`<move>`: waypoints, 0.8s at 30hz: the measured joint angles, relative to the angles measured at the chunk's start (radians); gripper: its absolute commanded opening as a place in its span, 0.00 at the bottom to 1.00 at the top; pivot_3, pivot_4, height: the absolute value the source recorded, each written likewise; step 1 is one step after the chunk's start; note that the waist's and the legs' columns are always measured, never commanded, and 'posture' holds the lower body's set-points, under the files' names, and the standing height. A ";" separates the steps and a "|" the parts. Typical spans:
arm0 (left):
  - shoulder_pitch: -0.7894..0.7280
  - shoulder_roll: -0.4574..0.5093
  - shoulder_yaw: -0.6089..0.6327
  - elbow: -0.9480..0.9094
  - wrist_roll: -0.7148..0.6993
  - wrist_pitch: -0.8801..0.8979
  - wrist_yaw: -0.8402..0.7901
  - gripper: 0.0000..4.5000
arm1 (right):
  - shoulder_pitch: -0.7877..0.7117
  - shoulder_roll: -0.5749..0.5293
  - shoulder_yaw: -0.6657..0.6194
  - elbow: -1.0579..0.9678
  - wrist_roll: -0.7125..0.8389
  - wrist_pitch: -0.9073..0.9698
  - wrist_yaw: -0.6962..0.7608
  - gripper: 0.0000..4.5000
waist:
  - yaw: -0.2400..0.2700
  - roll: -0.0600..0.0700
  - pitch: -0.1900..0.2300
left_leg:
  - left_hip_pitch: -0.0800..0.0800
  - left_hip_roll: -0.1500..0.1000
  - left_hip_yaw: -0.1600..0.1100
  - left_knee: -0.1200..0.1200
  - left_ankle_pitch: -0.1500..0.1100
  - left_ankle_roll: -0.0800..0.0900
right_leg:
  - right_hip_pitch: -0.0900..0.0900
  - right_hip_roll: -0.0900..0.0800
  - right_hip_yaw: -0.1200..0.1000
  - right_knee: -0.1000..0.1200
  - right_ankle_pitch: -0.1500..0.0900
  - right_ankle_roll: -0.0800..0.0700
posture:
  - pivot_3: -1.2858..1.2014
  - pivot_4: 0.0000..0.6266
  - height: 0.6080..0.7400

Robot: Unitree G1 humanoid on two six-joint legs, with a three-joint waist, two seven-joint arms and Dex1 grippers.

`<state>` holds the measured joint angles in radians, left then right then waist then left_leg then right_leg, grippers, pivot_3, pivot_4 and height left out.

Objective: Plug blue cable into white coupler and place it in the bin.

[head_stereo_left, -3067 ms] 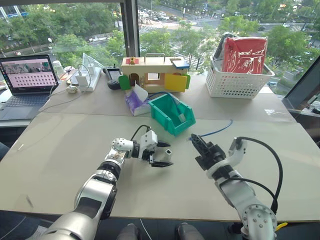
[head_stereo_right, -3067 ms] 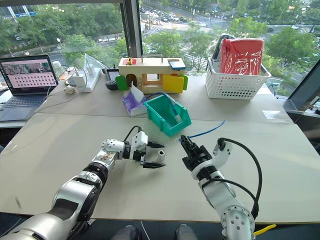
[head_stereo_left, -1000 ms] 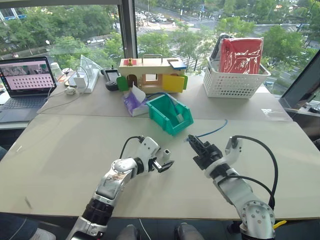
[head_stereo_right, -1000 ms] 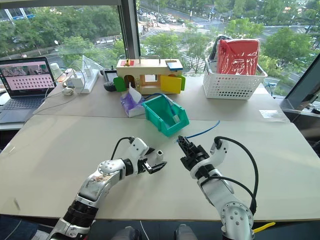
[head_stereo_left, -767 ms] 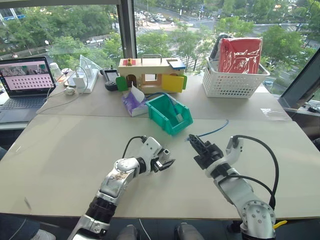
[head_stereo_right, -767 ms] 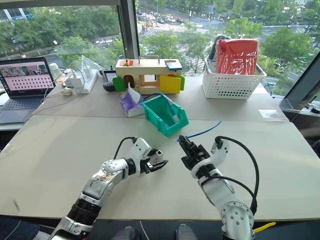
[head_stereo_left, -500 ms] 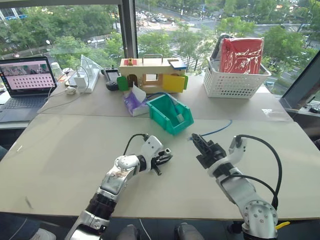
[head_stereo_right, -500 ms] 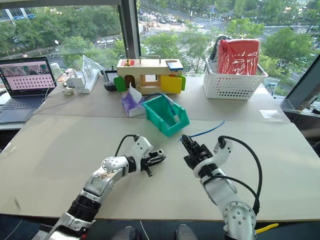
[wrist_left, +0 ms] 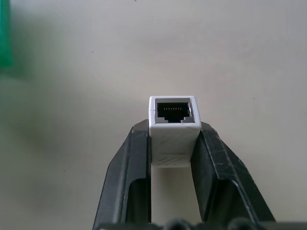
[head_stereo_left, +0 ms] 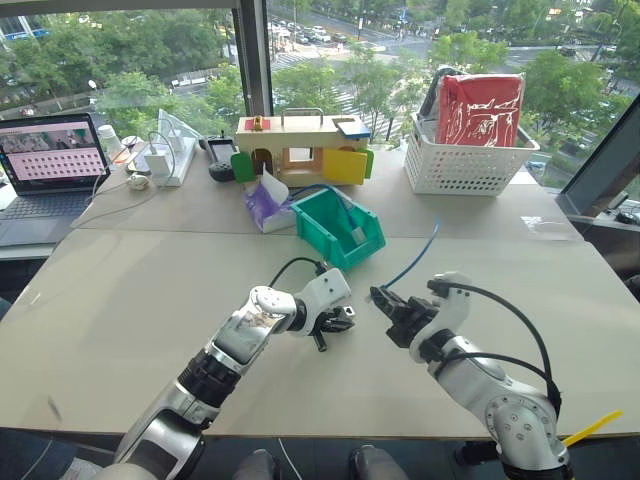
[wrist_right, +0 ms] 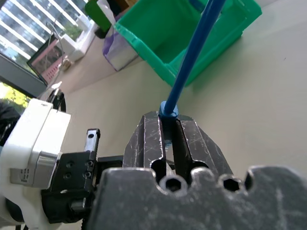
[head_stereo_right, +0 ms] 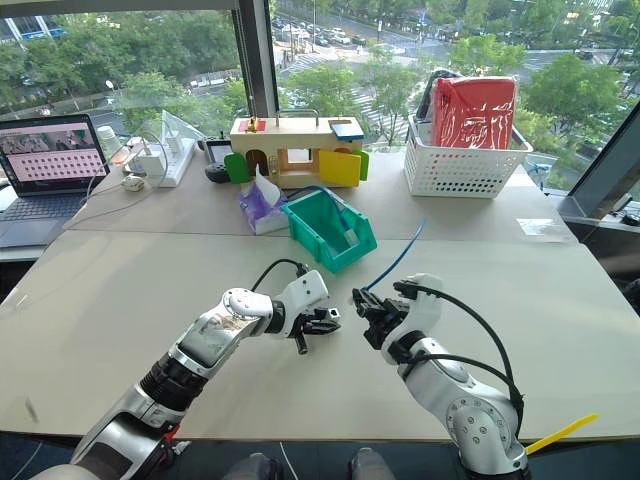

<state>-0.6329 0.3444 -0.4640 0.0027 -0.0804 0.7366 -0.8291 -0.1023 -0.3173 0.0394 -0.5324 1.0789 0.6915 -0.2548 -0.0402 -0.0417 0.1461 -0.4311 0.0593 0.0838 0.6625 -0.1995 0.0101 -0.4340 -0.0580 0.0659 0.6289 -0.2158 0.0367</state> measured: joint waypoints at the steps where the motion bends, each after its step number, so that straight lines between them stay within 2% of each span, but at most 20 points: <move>1: -0.002 0.009 -0.009 -0.013 0.000 0.010 -0.010 0.14 | -0.001 0.000 0.004 0.000 -0.007 0.005 0.005 0.00 | 0.000 0.000 0.000 | 0.000 0.000 0.000 0.000 0.000 0.000 | 0.000 0.000 0.000 0.000 0.000 0.000 | 0.52 0.24 0.98; 13: 0.040 -0.062 0.032 -0.083 -0.022 0.154 0.073 0.14 | -0.039 0.031 0.016 0.059 -0.037 0.123 0.029 0.00 | 0.009 0.000 0.000 | 0.000 -0.001 -0.001 0.000 0.000 0.000 | 0.001 0.000 0.000 0.000 0.000 0.000 | 0.52 0.24 0.98; 24: 0.057 -0.071 0.043 -0.120 -0.041 0.205 0.128 0.14 | -0.048 0.051 -0.004 0.059 -0.068 0.168 0.051 0.00 | 0.010 0.000 0.000 | 0.001 -0.001 -0.001 0.000 0.000 0.000 | 0.001 0.000 0.000 0.000 0.000 0.000 | 0.52 0.24 0.98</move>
<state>-0.5762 0.2735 -0.4210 -0.1176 -0.1213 0.9415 -0.7008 -0.1504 -0.2658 0.0358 -0.4732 1.0108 0.8593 -0.2038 -0.0305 -0.0419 0.1460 -0.4304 0.0587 0.0832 0.6625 -0.1995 0.0101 -0.4333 -0.0582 0.0659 0.6290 -0.2160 0.0371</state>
